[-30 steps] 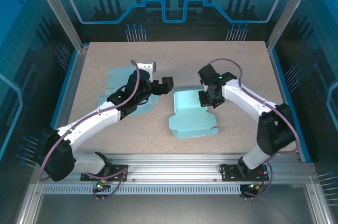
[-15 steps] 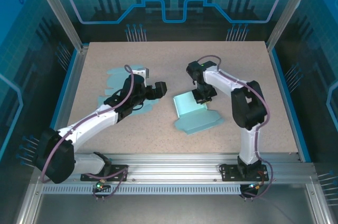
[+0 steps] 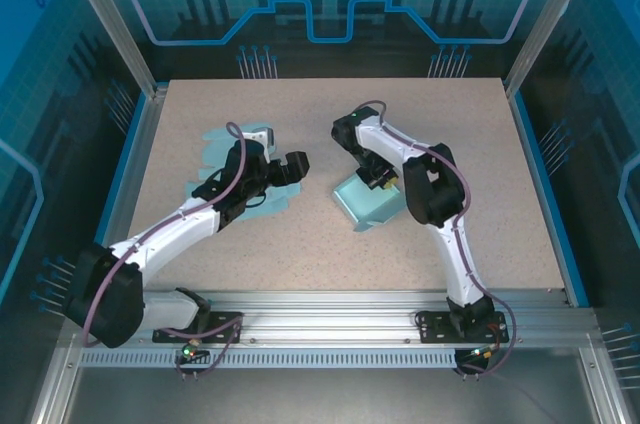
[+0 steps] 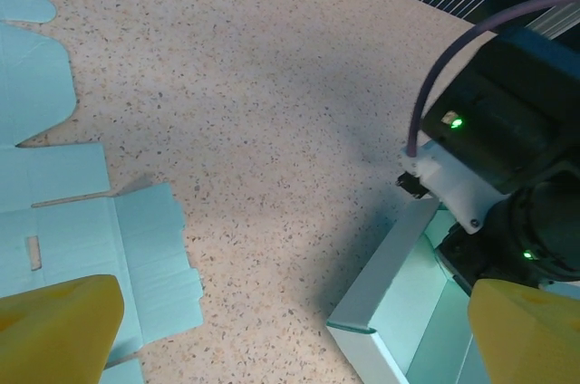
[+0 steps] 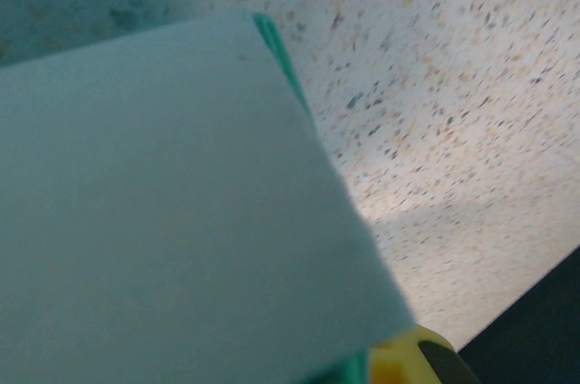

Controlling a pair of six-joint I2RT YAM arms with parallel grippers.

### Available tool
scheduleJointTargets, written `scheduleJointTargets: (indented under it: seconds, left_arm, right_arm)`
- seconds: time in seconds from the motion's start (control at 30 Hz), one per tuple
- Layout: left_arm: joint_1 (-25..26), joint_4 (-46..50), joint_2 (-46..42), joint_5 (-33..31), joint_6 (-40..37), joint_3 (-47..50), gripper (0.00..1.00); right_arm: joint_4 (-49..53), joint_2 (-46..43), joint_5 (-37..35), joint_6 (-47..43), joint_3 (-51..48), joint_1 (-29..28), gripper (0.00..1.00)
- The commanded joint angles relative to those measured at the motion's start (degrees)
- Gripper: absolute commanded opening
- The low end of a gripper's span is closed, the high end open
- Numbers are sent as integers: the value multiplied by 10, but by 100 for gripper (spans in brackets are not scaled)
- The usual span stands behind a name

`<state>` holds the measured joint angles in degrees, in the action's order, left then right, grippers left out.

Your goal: Fold the paper box

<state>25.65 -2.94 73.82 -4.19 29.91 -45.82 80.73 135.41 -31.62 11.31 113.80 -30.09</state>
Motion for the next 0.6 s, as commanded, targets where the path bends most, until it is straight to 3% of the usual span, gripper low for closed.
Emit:
scheduleJointTargets:
  seconds: [0.0,0.27,0.57]
  left_arm:
    - [-8,-18,5,20,5,3,99]
    - [-11,-17,9,23,5,7,99]
    - [-12,-11,7,21,0,8,99]
  right_arm:
    - [-47,73,-40,-27,24,-3,8]
    - [-50,82,-41,-60,72,-8,31]
    - [-40,8,-74,-61,72,-33,61]
